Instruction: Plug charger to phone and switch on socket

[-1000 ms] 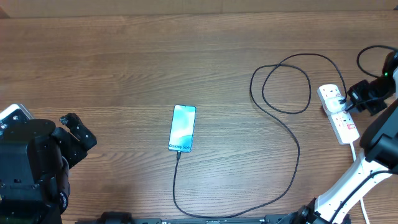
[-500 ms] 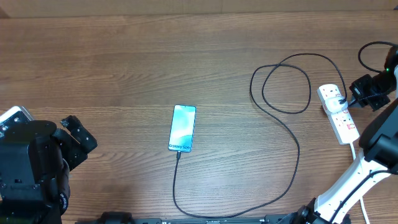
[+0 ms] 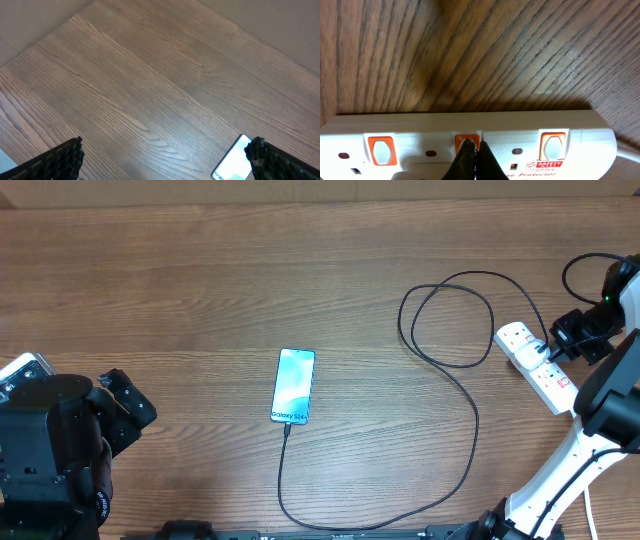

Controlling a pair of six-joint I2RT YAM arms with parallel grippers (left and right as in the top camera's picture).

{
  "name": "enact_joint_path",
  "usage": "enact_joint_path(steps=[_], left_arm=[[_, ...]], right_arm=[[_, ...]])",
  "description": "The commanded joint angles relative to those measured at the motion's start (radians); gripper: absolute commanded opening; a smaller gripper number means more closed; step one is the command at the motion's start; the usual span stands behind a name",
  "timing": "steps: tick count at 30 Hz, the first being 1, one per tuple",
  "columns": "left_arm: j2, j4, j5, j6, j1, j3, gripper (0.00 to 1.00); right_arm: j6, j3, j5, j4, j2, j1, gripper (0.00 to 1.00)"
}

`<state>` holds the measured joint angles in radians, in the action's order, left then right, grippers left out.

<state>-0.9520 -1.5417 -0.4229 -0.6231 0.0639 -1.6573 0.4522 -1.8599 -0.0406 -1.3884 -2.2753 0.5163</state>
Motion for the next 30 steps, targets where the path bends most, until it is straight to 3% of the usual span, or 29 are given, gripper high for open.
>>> enact_joint_path(steps=[1, 6, 11, 17, 30], left_arm=[[0.003, 0.001, 0.005, -0.013, 0.003, 0.002, 1.00], [0.003, 0.001, 0.005, -0.013, 0.003, 0.002, 1.00], [0.003, 0.011, 0.005, -0.013, 0.003, 0.002, 1.00], [0.003, 0.021, 0.005, -0.013, 0.003, 0.002, 1.00], [0.003, -0.022, 0.005, -0.012, 0.003, 0.002, 1.00]], right_arm=[[0.025, -0.077, 0.023, -0.004, -0.015, 0.019, 0.04], [-0.048, -0.219, 0.008, -0.137, -0.014, 0.063, 0.04], [-0.124, -0.236, -0.018, -0.266, -0.014, 0.066, 0.04], [-0.180, -0.234, -0.057, -0.264, -0.014, 0.017, 0.04], [-0.160, -0.233, 0.065, -0.277, -0.041, -0.018, 0.04]])
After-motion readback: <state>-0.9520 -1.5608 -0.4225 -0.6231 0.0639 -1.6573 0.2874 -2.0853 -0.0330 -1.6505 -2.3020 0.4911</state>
